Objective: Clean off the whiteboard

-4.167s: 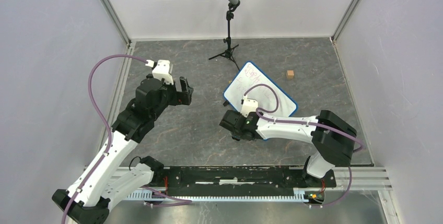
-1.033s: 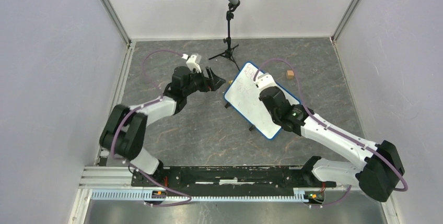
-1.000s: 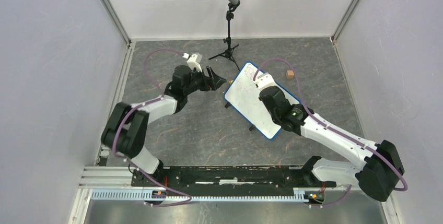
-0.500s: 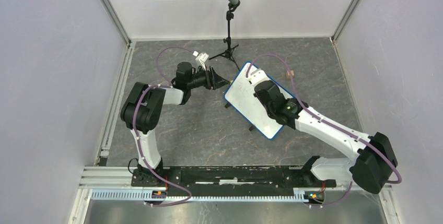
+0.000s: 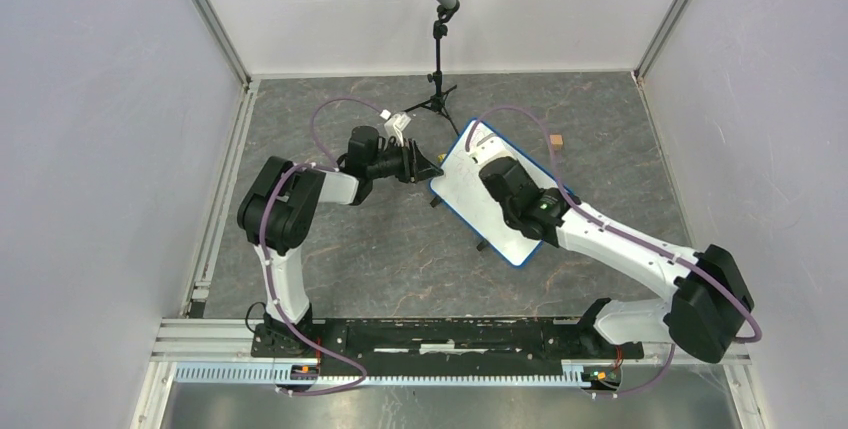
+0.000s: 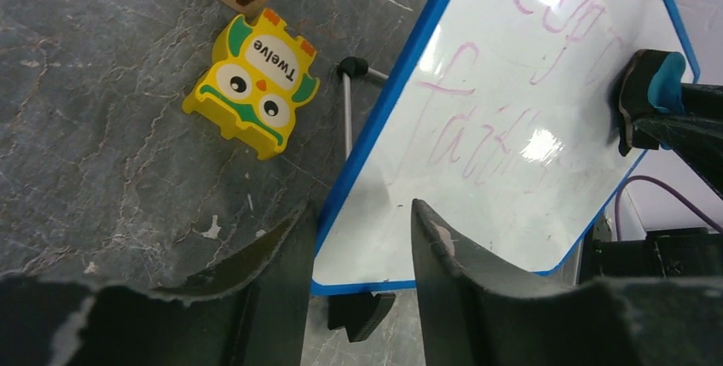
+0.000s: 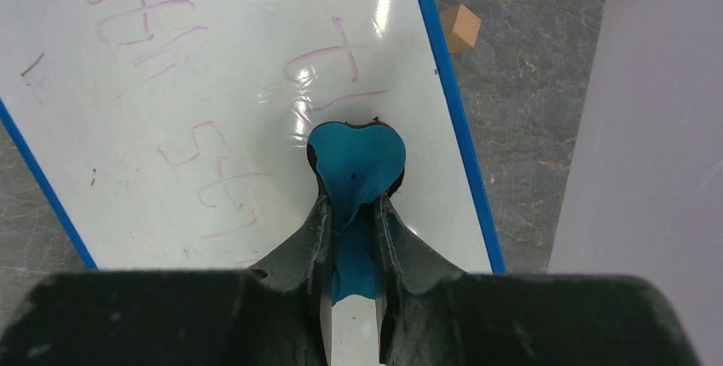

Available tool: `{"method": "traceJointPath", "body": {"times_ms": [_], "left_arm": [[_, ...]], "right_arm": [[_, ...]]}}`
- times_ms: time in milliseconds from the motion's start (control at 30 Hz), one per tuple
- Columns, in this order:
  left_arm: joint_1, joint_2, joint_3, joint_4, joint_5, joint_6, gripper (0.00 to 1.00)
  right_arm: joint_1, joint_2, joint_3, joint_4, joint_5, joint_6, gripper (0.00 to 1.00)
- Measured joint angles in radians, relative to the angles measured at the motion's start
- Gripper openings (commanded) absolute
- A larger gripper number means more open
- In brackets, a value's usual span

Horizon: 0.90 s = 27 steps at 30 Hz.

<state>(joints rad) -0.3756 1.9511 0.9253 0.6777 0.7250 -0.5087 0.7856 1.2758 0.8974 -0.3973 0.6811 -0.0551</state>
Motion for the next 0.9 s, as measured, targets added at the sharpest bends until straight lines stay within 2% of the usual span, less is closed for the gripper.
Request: {"method": "traceJointPath", "body": {"times_ms": [400,900], "left_arm": [[0.000,0.019,0.012,-0.042,-0.002,0.018,0.40],[-0.006,0.034,0.043,-0.088,-0.035,0.041,0.27]], "right_arm": [[0.066,0.096,0.005,0.007,0.125,-0.005,0.10],[0.198,0.340,0.072,0.073,0.137,0.052,0.07]]}}
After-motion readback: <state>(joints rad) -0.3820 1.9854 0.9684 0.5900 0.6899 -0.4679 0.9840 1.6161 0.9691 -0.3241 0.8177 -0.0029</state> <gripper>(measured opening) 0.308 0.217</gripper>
